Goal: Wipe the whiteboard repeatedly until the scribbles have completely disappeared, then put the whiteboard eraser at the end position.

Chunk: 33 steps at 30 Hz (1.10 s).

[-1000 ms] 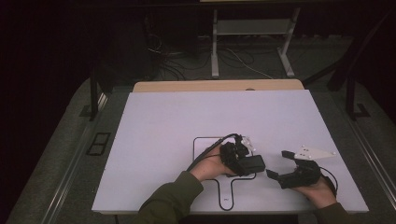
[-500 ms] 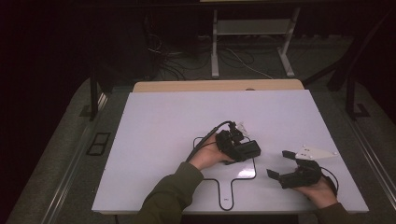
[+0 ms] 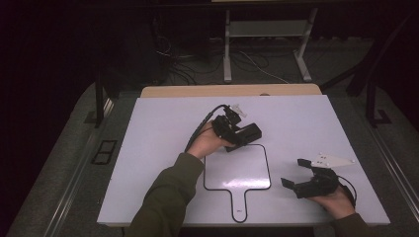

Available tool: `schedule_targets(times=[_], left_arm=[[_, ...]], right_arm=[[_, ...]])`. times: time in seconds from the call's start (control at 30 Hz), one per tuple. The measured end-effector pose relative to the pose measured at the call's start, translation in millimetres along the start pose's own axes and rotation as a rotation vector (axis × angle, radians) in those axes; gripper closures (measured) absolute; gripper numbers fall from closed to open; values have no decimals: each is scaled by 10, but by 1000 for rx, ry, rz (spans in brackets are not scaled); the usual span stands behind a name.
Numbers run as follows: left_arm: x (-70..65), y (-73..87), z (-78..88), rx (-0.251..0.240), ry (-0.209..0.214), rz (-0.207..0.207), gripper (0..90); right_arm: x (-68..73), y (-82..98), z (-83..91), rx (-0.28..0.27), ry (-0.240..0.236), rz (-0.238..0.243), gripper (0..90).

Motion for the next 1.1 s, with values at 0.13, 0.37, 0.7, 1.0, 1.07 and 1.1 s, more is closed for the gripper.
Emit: schedule_targets(times=[0.13, 0.37, 0.7, 1.0, 1.07, 1.1], left_arm=[[288, -19, 20, 1, -43, 44, 391], [716, -44, -84, 21, -100, 90, 391], [1044, -74, -340, 39, -184, 141, 390], [1111, -6, -459, 73, -189, 159, 389], [1113, -1, -481, 70, -193, 168, 389], [1110, 1, -487, 73, -190, 169, 389]], right_arm=[[2, 8, 4, -4, -1, -2, 0], [12, 14, 17, -2, -9, -1, 0], [13, 16, 20, -4, -8, 4, 0], [22, 24, 30, -4, -8, 3, 0], [20, 21, 34, -7, -7, 4, 0], [19, 20, 38, -8, -7, 3, 0]])
Point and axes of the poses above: each handheld gripper's, and its own axes: z roughly backward along the jaws, y roughly out of its underside, x roughly to its left, the point moved 7 cm from there along -z, roughly forward along the jaws, and after that the axes turned 2 degrees about y, right-handed, at the moved point
